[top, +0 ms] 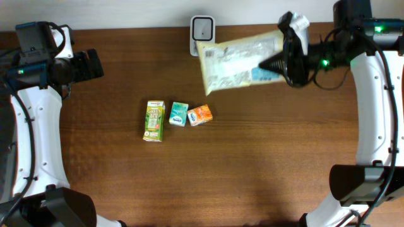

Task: Scan the item barcode
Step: 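Carry the snack bag to the white scanner and hold it there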

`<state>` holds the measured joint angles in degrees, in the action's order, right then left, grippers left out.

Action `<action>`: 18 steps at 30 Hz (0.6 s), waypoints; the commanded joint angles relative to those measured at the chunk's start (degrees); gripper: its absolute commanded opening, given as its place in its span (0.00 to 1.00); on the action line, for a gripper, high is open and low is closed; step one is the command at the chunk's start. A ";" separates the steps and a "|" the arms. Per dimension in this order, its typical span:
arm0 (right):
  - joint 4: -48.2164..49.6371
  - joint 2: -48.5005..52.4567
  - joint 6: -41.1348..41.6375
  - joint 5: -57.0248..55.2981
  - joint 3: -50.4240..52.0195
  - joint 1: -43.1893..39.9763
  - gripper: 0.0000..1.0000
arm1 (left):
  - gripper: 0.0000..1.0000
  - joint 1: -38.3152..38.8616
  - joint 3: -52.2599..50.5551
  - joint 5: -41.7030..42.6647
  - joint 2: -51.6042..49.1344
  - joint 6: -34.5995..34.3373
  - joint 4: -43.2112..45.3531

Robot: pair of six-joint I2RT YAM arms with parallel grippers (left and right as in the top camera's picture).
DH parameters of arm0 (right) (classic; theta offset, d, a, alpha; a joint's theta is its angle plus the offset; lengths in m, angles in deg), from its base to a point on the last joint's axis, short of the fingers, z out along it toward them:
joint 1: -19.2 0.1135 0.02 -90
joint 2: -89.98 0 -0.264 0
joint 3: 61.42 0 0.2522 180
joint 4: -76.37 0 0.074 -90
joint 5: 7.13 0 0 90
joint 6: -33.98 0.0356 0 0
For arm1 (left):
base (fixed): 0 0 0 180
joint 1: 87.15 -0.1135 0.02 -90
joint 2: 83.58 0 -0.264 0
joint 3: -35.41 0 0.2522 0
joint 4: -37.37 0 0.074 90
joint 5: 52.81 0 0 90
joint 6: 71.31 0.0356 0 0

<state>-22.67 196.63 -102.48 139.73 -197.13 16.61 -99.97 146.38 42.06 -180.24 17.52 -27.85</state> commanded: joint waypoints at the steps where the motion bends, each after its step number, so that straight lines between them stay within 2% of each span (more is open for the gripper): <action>1: 9.62 -0.55 21.99 -26.03 -1.18 4.90 0.04 | 0.99 -0.35 0.98 -0.20 0.04 -0.37 -0.02; 4: 20.09 0.07 25.55 -47.32 -1.16 11.98 0.04 | 0.99 -0.37 0.98 -0.20 0.04 -0.37 -0.02; 5: 24.09 0.74 24.90 -54.31 -1.16 14.58 0.04 | 0.99 -0.35 0.98 -0.20 0.04 -0.37 -0.02; 7: 31.28 2.82 18.27 -64.41 -1.16 18.75 0.04 | 0.99 -0.35 0.98 -0.20 0.04 -0.37 -0.02; 12: 48.46 9.97 1.51 -77.33 -1.16 23.39 0.04 | 0.99 -0.35 0.98 -0.20 0.04 -0.37 -0.02; 18: 64.35 20.17 -10.08 -88.72 -1.16 25.86 0.04 | 0.99 -0.35 0.98 -0.20 0.04 -0.37 -0.02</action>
<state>38.40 214.36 -106.32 58.12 -197.11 41.17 -99.97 146.38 42.06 -180.22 17.52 -27.83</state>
